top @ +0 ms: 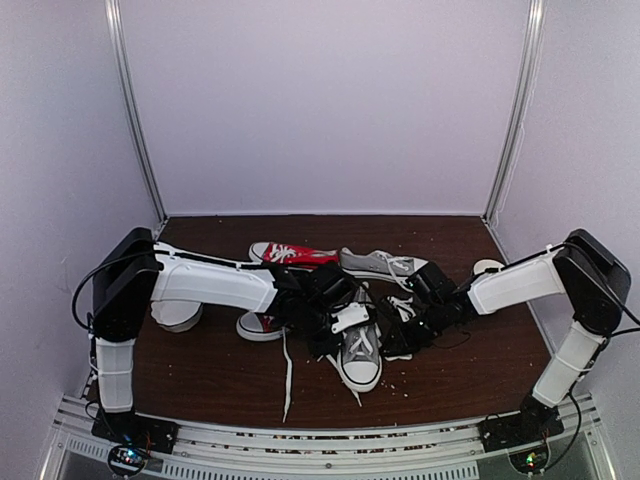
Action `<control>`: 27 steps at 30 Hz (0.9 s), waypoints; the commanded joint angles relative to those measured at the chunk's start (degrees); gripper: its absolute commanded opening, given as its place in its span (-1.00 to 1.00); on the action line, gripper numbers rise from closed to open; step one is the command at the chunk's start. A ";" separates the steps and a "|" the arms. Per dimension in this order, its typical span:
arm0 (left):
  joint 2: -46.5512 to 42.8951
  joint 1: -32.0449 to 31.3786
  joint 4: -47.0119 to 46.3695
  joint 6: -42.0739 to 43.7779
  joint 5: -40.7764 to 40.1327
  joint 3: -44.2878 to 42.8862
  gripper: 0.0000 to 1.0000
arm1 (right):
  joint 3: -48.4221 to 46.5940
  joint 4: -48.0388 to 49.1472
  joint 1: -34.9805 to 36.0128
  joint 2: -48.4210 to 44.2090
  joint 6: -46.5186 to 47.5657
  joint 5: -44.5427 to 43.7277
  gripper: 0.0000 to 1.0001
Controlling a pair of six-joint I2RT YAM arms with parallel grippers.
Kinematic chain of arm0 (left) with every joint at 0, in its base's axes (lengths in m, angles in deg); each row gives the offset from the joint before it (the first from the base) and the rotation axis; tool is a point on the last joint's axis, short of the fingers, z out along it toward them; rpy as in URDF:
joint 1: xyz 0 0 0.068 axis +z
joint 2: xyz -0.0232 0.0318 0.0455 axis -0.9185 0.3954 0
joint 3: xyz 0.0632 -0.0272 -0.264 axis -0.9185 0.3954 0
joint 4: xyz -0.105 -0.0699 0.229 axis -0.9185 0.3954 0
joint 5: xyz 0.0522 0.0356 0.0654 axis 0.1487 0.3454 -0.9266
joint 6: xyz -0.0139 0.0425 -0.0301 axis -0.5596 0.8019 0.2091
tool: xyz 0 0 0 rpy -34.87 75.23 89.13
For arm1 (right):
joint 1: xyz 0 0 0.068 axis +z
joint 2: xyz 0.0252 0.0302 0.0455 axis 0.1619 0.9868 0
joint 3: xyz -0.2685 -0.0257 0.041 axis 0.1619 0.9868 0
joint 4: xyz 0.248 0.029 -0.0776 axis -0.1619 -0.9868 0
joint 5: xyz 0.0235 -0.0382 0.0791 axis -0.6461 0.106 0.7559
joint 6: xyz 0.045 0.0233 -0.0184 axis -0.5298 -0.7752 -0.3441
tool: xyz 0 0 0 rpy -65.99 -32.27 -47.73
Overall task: Tie the shoes
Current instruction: Adjust the shoe at the center of the board, then adjust the half-tied shoelace on the shoe.
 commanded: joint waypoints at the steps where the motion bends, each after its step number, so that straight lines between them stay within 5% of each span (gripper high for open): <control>1: -0.92 -0.28 -1.84 0.95 2.25 -0.68 -1.00 | 0.61 3.09 1.36 -2.01 -1.98 1.47 -1.00; 14: -18.01 6.77 -1.96 -5.64 -5.81 12.87 -1.00 | 2.06 -9.84 -3.35 -9.92 3.18 -7.96 -1.00; 19: -23.50 12.27 -0.08 -7.54 -11.26 20.50 -1.00 | 8.36 -6.43 -6.40 -12.20 0.75 -6.68 -1.00; 27: -23.23 17.28 1.80 -6.34 -18.41 20.83 -1.00 | 12.93 -0.69 -10.73 -12.17 -2.22 -5.68 -1.00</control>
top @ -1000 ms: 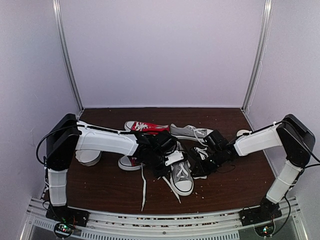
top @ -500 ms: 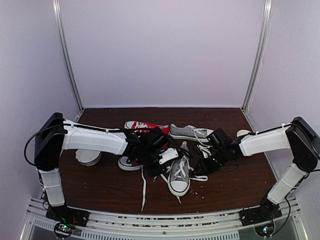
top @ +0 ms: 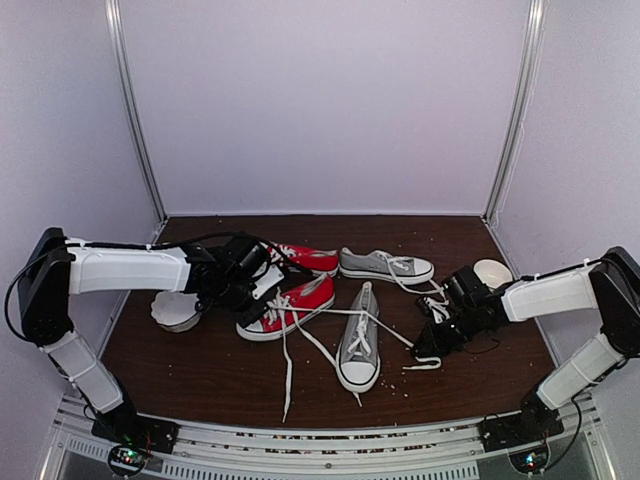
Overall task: Tie the shoes
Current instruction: Adjust the half-tied shoelace on the shoe.
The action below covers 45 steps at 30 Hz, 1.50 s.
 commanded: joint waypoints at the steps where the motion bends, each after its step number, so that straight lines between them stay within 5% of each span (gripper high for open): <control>1: 0.38 1.81 0.32 -0.24 -5.22 -0.46 -1.00 | 2.93 2.95 -2.31 -0.14 -1.96 -1.24 -1.00; 18: -1.77 2.90 -0.62 0.97 -5.13 -0.70 -1.00 | 3.68 6.33 -4.52 0.20 -2.01 2.80 -1.00; 36: -15.22 -1.86 -8.13 4.72 20.54 0.19 -1.00 | -2.13 10.23 9.19 -0.13 -7.01 3.79 -1.00; 45: -18.34 -6.09 -11.51 5.98 24.81 0.07 -1.00 | -2.52 15.03 12.02 1.99 -11.23 4.65 -1.00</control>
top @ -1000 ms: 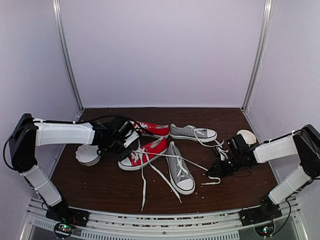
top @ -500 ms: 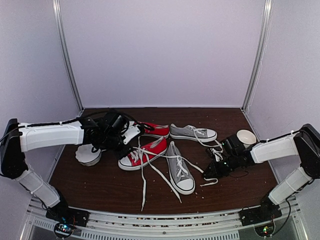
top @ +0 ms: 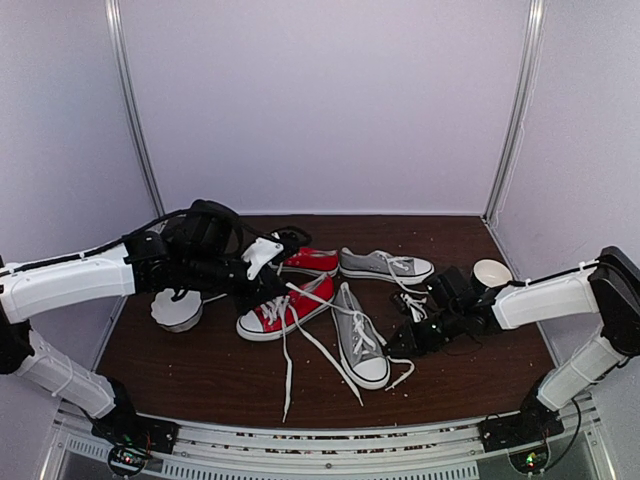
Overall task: Tie the shoes
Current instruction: Adjust the half-tied shoelace on the shoe, then place the half-tied shoelace at the center of the board, then pass from the left arm to the right
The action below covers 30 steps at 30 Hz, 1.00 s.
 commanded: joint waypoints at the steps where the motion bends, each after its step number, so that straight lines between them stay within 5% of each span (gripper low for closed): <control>1: -1.13 -1.82 -4.87 1.21 3.45 -0.04 -1.00 | -1.20 4.98 2.39 2.38 -3.63 0.48 -1.00; 13: -0.71 -2.01 -5.57 0.53 3.09 -0.45 -1.00 | -2.42 -3.05 0.44 -1.84 1.56 -3.21 -1.00; 20: 1.59 -2.88 -6.38 2.00 1.86 -3.06 -1.00 | -9.41 -21.65 0.03 -9.90 13.39 -15.43 -0.41; 25: 2.78 -2.89 -8.95 2.89 -1.46 -3.66 -1.00 | -10.96 -9.10 4.22 -15.41 25.45 -18.85 -0.20; 30: 3.30 -2.89 -10.30 2.90 -3.15 -4.82 -1.00 | -12.41 3.94 5.79 -10.20 40.16 -15.56 -0.17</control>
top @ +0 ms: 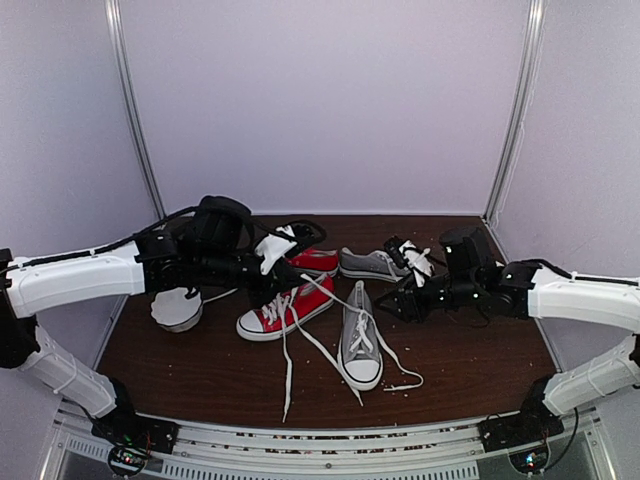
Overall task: Tie the shoes
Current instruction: Pass from the left arm to the right
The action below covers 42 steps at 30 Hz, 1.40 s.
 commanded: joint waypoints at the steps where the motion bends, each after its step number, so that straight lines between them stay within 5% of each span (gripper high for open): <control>1: 0.34 -0.27 -4.65 0.91 -2.54 -2.67 -1.00 | -3.65 10.72 1.25 6.43 16.20 0.45 -0.17; 16: 0.37 -0.32 -6.31 0.64 -4.59 -2.72 -1.00 | -8.37 19.82 1.52 22.51 17.62 7.64 -0.18; 23: -0.06 -0.27 -5.60 0.70 -5.59 -1.84 -1.00 | -6.02 23.26 1.24 21.28 14.66 1.81 -0.88; 30: -0.82 -0.27 -6.17 0.62 -7.27 1.76 -1.00 | -4.85 21.28 0.51 19.17 12.44 -0.23 -1.00; 38: 17.87 -5.00 -4.71 6.35 -14.41 -1.07 -1.00 | -4.48 18.23 -1.20 16.34 1.49 0.54 -1.00; 42: 24.99 -6.07 -9.36 7.78 -10.68 -4.10 -1.00 | -3.49 17.90 -2.11 15.95 -4.46 1.13 -1.00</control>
